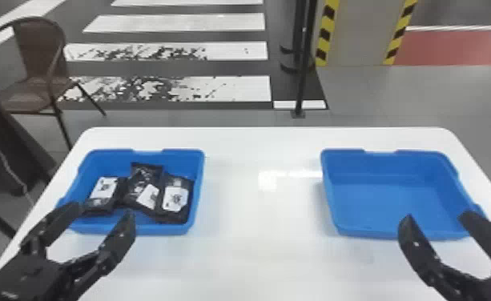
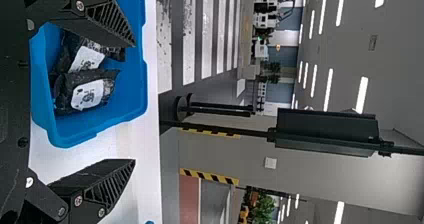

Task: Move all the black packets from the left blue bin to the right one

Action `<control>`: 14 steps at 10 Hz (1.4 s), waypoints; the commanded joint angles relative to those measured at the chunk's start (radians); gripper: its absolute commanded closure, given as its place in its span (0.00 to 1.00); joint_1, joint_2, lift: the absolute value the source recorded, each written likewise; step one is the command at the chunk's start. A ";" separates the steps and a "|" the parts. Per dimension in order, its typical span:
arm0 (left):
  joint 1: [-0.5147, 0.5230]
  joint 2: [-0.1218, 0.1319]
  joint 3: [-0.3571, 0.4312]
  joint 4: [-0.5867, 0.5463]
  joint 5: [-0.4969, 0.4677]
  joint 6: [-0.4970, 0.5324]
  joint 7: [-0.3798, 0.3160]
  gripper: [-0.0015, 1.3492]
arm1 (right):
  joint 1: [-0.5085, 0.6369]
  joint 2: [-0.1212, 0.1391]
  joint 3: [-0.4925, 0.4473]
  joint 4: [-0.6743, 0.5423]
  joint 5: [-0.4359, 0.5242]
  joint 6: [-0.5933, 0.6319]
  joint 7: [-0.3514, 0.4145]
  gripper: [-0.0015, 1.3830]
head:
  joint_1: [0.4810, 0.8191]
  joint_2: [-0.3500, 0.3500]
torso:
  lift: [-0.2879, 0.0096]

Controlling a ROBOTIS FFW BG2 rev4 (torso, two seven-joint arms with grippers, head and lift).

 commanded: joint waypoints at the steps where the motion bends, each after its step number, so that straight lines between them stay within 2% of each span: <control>1: 0.000 -0.003 -0.002 0.000 0.000 0.002 0.000 0.17 | 0.000 0.001 0.000 0.003 -0.006 0.000 0.000 0.08 | 0.63 0.56 | 0.50; 6: -0.010 -0.003 0.002 0.000 -0.008 0.027 0.001 0.17 | 0.000 0.001 0.000 0.005 -0.014 0.000 0.000 0.08 | 0.63 0.56 | 0.50; 9: -0.086 0.000 0.016 0.017 -0.048 0.174 0.003 0.17 | 0.000 0.001 0.004 0.013 -0.028 0.000 0.000 0.08 | 0.63 0.58 | 0.50; 13: -0.270 0.037 0.004 0.110 -0.064 0.363 0.003 0.17 | -0.002 0.001 0.008 0.020 -0.028 0.000 0.000 0.08 | 0.63 0.60 | 0.50; 14: -0.307 0.037 0.006 0.140 -0.066 0.395 0.003 0.17 | -0.002 0.001 0.008 0.020 -0.030 0.000 0.000 0.08 | 0.63 0.60 | 0.50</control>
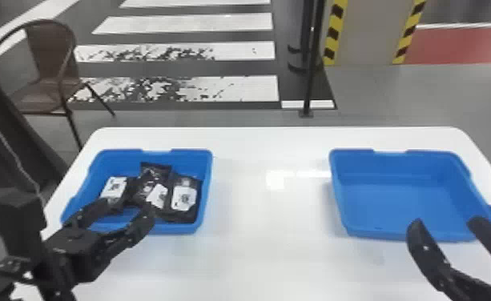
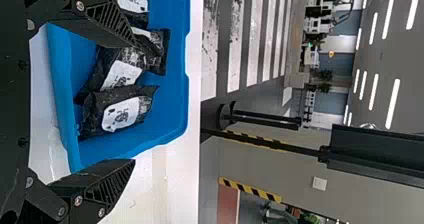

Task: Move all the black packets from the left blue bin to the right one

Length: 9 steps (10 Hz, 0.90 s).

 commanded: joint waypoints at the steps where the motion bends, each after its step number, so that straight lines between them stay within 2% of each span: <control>1: -0.072 0.004 0.001 0.055 -0.005 0.059 0.000 0.17 | 0.000 -0.001 0.000 0.003 -0.003 0.000 0.000 0.08 | 0.63 0.60 | 0.50; 4: -0.209 0.033 -0.031 0.163 0.021 0.184 -0.003 0.18 | -0.003 -0.001 0.000 0.010 -0.007 0.000 0.002 0.08 | 0.63 0.60 | 0.50; 6: -0.281 0.070 -0.073 0.229 0.035 0.240 -0.023 0.19 | -0.008 0.000 0.002 0.015 -0.009 0.010 0.006 0.08 | 0.63 0.57 | 0.50; 7: -0.315 0.073 -0.079 0.258 0.035 0.299 -0.026 0.19 | -0.008 0.000 0.002 0.015 -0.009 0.010 0.008 0.08 | 0.63 0.55 | 0.50; 9: -0.379 0.082 -0.088 0.300 -0.009 0.346 -0.043 0.19 | -0.010 0.000 0.004 0.025 -0.017 0.017 0.009 0.08 | 0.63 0.54 | 0.50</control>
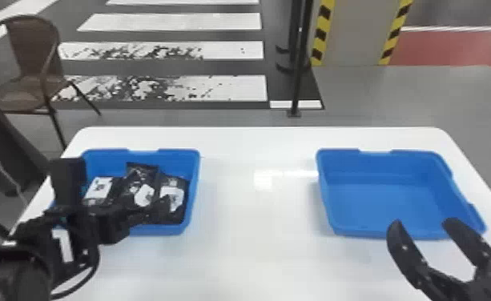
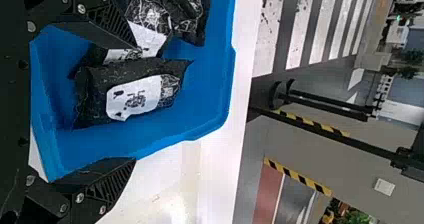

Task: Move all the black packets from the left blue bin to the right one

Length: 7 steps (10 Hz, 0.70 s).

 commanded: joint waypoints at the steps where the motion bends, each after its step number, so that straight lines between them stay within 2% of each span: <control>1: -0.041 0.001 -0.002 0.028 -0.021 0.021 0.003 0.19 | -0.001 0.000 0.001 0.005 -0.005 0.005 0.000 0.08 | 0.63 0.54 | 0.50; 3: -0.132 0.012 -0.016 0.148 -0.023 0.058 -0.029 0.19 | -0.004 0.000 0.003 0.005 -0.005 0.005 0.002 0.08 | 0.63 0.55 | 0.50; 4: -0.159 0.021 -0.038 0.173 -0.023 0.070 -0.038 0.19 | -0.006 0.000 0.005 0.010 -0.005 0.005 0.003 0.08 | 0.63 0.55 | 0.50; 7: -0.186 0.020 -0.054 0.219 -0.021 0.132 -0.046 0.21 | -0.009 0.000 0.005 0.012 -0.011 0.010 0.006 0.08 | 0.63 0.53 | 0.50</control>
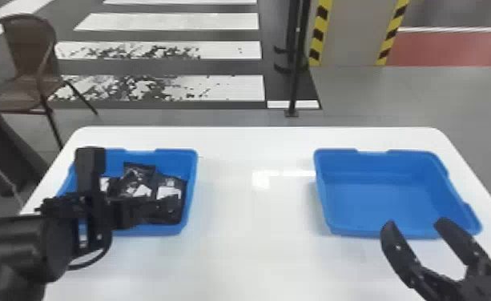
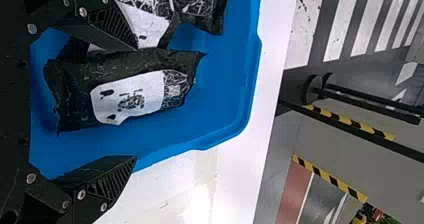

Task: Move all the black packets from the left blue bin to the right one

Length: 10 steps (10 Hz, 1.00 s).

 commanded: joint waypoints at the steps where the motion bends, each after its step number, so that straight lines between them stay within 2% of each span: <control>1: 0.000 -0.002 -0.012 0.005 -0.002 0.034 0.001 0.23 | 0.000 0.000 0.000 0.002 -0.005 0.002 0.000 0.08 | 0.63 0.52 | 0.50; 3: -0.020 -0.005 -0.012 0.032 0.002 0.054 0.001 0.25 | -0.002 0.000 0.002 0.007 -0.005 0.004 0.000 0.08 | 0.63 0.51 | 0.50; 5: -0.035 -0.005 -0.016 0.059 -0.006 0.030 0.000 0.62 | -0.005 0.000 0.002 0.010 -0.009 0.004 0.002 0.08 | 0.63 0.50 | 0.50; 6: -0.049 -0.003 -0.018 0.089 -0.010 0.005 -0.003 0.62 | -0.005 0.000 0.002 0.012 -0.009 0.007 0.002 0.08 | 0.63 0.50 | 0.50; 7: -0.054 -0.003 -0.022 0.098 -0.037 -0.027 -0.014 0.69 | -0.005 0.000 0.002 0.012 -0.009 0.007 0.002 0.08 | 0.63 0.51 | 0.50; 8: -0.052 -0.006 -0.022 0.096 -0.073 -0.044 -0.014 0.84 | -0.005 0.000 0.002 0.012 -0.015 0.007 0.002 0.08 | 0.63 0.51 | 0.50; 10: -0.025 -0.005 -0.014 0.067 -0.079 -0.076 -0.028 0.87 | -0.005 0.000 0.002 0.010 -0.017 0.007 0.003 0.08 | 0.63 0.53 | 0.50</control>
